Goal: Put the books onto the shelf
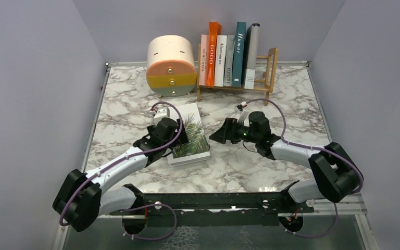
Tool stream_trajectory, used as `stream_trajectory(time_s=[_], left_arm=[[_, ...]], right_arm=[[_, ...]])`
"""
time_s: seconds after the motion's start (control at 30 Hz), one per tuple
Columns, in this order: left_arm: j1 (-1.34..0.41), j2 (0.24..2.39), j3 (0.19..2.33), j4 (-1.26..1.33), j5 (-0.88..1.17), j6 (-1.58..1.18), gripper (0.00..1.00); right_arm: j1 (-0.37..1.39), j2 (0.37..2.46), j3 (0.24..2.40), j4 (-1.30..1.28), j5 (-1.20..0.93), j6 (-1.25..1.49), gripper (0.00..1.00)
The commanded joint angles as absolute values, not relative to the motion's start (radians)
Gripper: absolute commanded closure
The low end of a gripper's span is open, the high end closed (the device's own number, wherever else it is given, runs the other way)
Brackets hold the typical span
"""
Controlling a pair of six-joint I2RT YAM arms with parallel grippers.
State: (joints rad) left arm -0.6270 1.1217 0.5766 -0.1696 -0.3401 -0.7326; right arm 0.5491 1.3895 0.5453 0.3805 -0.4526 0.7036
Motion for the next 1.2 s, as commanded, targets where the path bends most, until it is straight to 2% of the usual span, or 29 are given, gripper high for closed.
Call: stream_trajectory(time_s=[0.0, 0.33, 1.17], left_arm=[[-0.653, 1.163, 0.602, -0.149, -0.327, -0.75, 0.01], [-0.682, 1.216, 0.637, -0.128, -0.33, -0.755, 0.01], [-0.761, 1.411, 0.736, 0.021, -0.29, -0.757, 0.01]], right_arm=[[0.556, 1.452, 0.522, 0.537, -0.546, 0.764, 0.08], [0.557, 1.591, 0.506, 0.681, -0.625, 0.817, 0.07], [0.557, 1.773, 0.515, 0.916, -0.703, 0.905, 0.09]])
